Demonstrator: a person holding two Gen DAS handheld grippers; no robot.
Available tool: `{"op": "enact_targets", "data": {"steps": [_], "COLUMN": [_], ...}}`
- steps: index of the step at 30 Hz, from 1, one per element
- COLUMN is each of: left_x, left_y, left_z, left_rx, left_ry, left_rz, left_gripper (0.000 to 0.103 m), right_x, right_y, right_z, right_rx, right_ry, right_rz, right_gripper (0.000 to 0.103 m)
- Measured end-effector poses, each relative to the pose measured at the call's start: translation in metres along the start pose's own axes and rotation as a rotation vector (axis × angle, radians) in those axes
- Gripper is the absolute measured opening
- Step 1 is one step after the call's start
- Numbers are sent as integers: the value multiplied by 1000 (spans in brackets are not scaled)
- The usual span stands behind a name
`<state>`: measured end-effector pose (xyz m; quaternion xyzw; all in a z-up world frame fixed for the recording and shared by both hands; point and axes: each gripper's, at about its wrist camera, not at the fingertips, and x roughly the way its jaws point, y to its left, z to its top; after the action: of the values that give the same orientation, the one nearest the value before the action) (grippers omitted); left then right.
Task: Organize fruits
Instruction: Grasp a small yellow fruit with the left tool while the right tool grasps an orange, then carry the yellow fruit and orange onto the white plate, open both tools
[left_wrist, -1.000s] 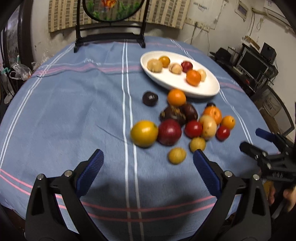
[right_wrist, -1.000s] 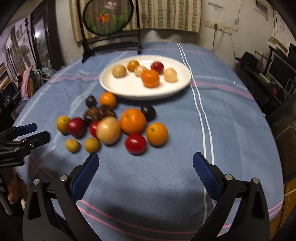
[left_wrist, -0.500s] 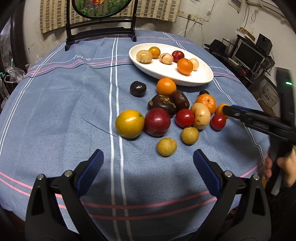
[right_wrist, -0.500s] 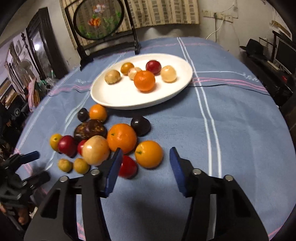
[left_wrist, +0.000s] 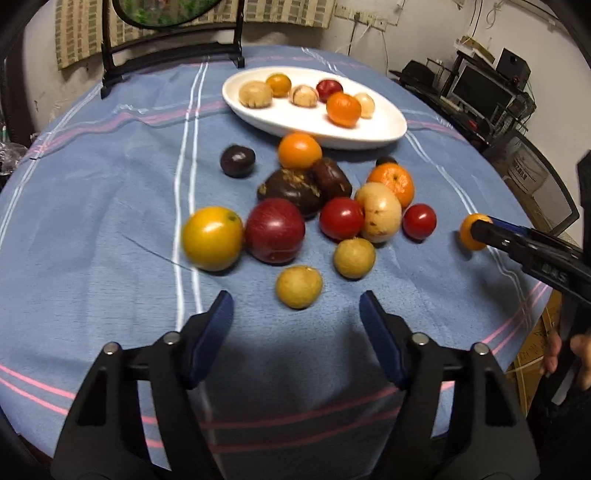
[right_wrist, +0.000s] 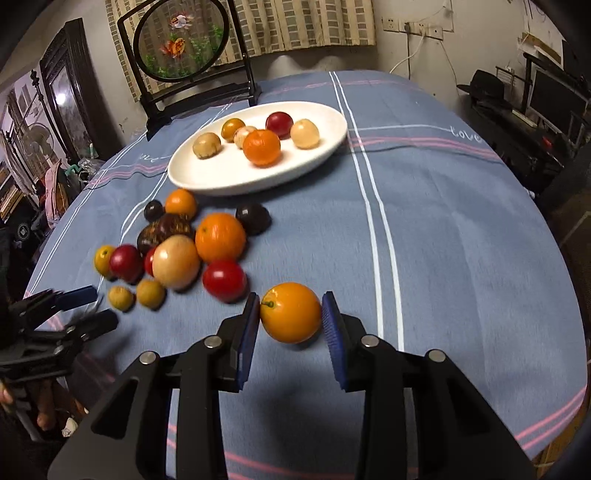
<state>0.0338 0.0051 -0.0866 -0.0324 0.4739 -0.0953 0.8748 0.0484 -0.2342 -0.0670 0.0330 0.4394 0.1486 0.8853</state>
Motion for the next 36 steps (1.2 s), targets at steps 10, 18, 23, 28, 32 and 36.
{"op": "enact_targets", "data": {"steps": [10, 18, 23, 28, 32, 36], "left_x": [9, -5, -24, -26, -24, -27], "left_y": [-1, -2, -1, 3, 6, 7], "left_z": [4, 0, 7, 15, 19, 33], "left_rx": [5, 6, 9, -7, -18, -11], "left_ry": [-30, -41, -86, -90, -89, -105], "left_rz": [24, -11, -20, -24, -31, -29], "left_gripper": [29, 27, 27, 27, 27, 27], "right_x": [12, 13, 2, 3, 4, 5], "right_y": [4, 7, 15, 24, 31, 39], "right_z": [-9, -14, -9, -2, 6, 20], "right_rx": [-21, -28, -42, -62, -80, -103], "right_ry": [48, 28, -4, -3, -7, -22], "right_rz": [17, 7, 13, 32, 45, 55], "right_gripper": [37, 36, 36, 36, 36, 36]}}
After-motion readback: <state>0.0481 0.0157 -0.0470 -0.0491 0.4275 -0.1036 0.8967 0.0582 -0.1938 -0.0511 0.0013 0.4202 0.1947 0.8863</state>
